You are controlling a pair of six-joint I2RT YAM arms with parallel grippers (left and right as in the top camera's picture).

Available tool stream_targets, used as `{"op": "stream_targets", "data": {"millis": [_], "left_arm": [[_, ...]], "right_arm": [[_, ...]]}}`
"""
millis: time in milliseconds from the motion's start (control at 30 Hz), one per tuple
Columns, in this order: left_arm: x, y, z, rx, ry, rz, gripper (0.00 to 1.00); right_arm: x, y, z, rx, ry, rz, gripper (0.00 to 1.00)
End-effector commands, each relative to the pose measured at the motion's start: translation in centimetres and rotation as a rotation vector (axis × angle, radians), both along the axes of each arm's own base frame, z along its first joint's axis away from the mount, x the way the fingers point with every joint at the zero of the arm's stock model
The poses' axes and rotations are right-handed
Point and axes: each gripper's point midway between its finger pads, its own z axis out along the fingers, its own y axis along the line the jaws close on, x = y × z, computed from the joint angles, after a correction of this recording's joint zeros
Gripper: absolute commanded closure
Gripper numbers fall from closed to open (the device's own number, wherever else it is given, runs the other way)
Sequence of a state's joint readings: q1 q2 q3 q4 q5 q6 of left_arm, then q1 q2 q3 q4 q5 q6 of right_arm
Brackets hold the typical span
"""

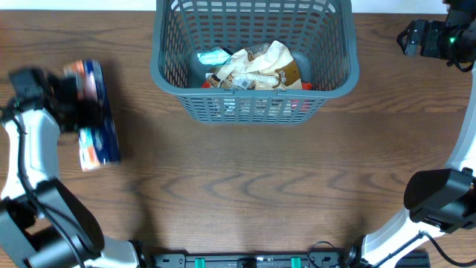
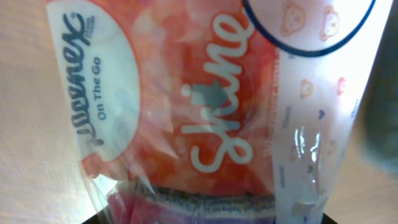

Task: Pack container
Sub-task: 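Lift the tissue box with the left gripper and lower it into the basket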

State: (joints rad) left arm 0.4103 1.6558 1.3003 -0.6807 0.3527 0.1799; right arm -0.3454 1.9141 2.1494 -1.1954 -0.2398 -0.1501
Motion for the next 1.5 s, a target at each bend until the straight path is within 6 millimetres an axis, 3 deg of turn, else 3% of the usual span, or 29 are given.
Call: {"op": "stream_targets", "data": {"millis": [0,167,267,333,433,533,667,833,1000,1167,1300,1467], "left_arm": [[3.1,-2.8,9.7,0.014,-0.209,-0.022,0.91],[5.4,-7.7,18.6,0.158,-0.364,-0.131,0.94],[5.8,-9.9,22.8,0.291,-0.445,-0.171,0.94],[5.9,-12.5,25.6,0.346,-0.519,-0.235,0.94],[5.9,-16.2,28.2,0.390,-0.613,-0.351,0.94],[5.4,-20.2,29.2,0.492,-0.679,-0.547,0.94],[4.2,-25.4,29.1,0.643,-0.735,-0.827,0.94],[4.0,-29.3,28.4,0.791,-0.785,-1.053,0.94],[6.8,-31.5,28.3,0.919,-0.887,-1.150,0.90],[10.3,-33.2,27.0,1.011,-0.946,-1.192,0.86],[12.2,-34.6,23.8,0.977,-0.924,-1.239,0.90],[12.6,-35.9,18.2,0.910,-0.804,-1.344,0.92]], "right_arm": [[0.0,0.6,-0.3,0.004,0.008,0.027,0.01],[0.0,0.6,-0.3,0.004,0.008,0.027,0.01],[0.1,0.6,-0.3,0.003,0.008,0.027,0.01],[0.0,0.6,-0.3,0.003,0.008,0.028,0.01],[0.0,0.6,-0.3,0.003,0.008,0.027,0.01],[0.0,0.6,-0.3,-0.001,0.007,0.033,0.01],[0.1,0.6,-0.3,-0.001,0.007,0.033,0.01],[0.0,0.6,-0.3,-0.005,0.007,0.040,0.01],[0.1,0.8,-0.3,-0.005,0.006,0.044,0.01],[0.1,0.8,-0.3,-0.005,0.006,0.044,0.01],[0.1,0.8,-0.3,-0.005,0.007,0.044,0.01],[0.1,0.8,-0.3,-0.005,0.007,0.044,0.01]]}}
